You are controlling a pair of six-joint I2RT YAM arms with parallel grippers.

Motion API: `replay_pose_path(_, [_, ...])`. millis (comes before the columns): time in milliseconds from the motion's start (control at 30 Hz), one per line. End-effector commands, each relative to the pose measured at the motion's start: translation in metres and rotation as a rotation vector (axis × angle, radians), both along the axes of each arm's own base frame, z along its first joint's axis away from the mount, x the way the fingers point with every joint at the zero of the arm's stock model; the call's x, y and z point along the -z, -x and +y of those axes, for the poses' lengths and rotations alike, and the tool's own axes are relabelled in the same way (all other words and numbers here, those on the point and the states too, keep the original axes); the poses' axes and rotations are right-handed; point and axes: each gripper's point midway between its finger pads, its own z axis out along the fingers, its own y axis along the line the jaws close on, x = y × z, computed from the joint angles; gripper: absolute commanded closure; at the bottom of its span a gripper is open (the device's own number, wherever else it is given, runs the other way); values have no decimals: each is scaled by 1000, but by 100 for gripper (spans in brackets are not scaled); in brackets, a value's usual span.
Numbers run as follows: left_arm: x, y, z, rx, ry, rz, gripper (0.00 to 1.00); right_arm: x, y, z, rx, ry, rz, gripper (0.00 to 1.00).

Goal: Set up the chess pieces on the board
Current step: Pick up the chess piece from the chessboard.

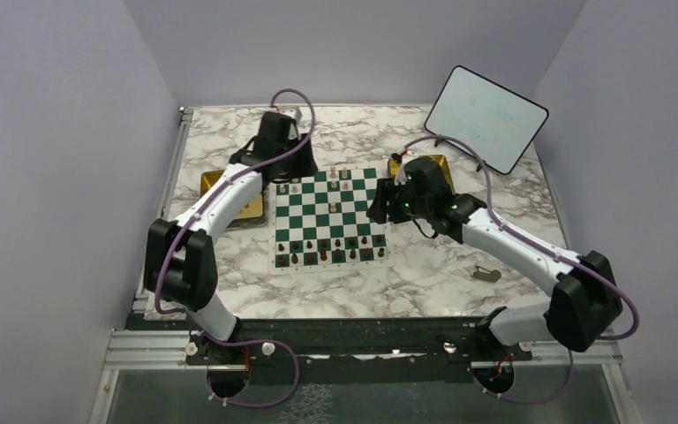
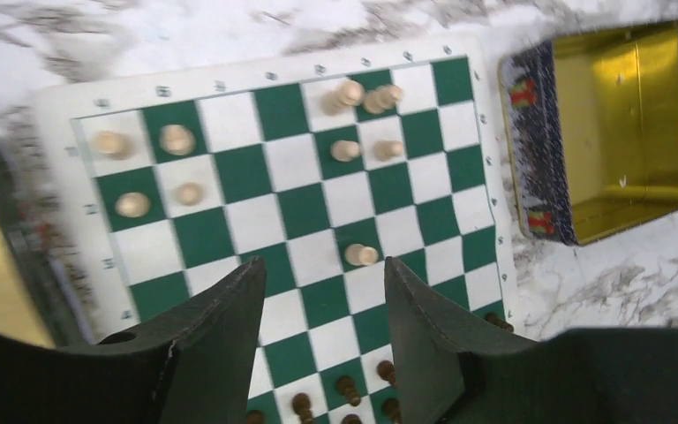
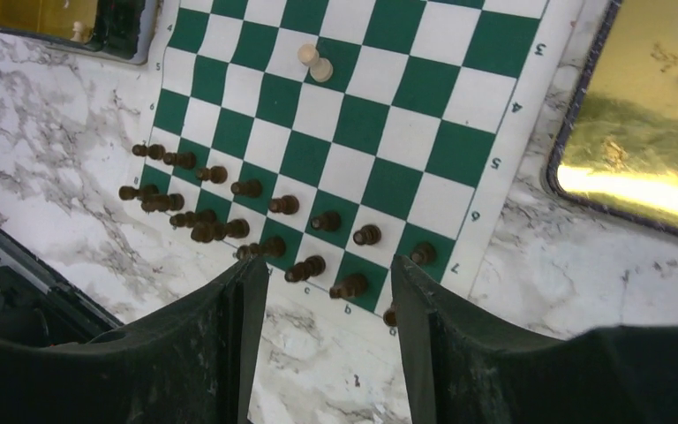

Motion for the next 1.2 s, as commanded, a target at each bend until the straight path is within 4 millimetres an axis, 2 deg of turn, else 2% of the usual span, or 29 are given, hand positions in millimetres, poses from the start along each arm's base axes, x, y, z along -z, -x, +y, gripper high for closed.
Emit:
replay_pose_path(0, [-15,10,45,-11,123,18,46,-8,-29,33,-26,-66,-22,43])
replay_pose_path(133, [-25,18,88,-81,174,-23,44,15,-49,51,-40,-9,-7,46])
replay_pose_path(233, [-17,25,115,-135,143,-39,43,27,-65,61,-42,25,-18,48])
replay_pose_path(567, [4,59,155,-241,-37,-110,43,72,-92,90,-52,130,15,49])
replay_pose_path(800, [0,56,151,-230,-19,-122,43,88,-102,113,-95,174,15,52])
replay_pose_path(1033, [0,58,148,-222,0,-121,43,107,-107,112,-93,282,20,56])
replay_pose_path(1167, [0,58,147,-221,4,-121,43,110,-106,112,-100,315,13,59])
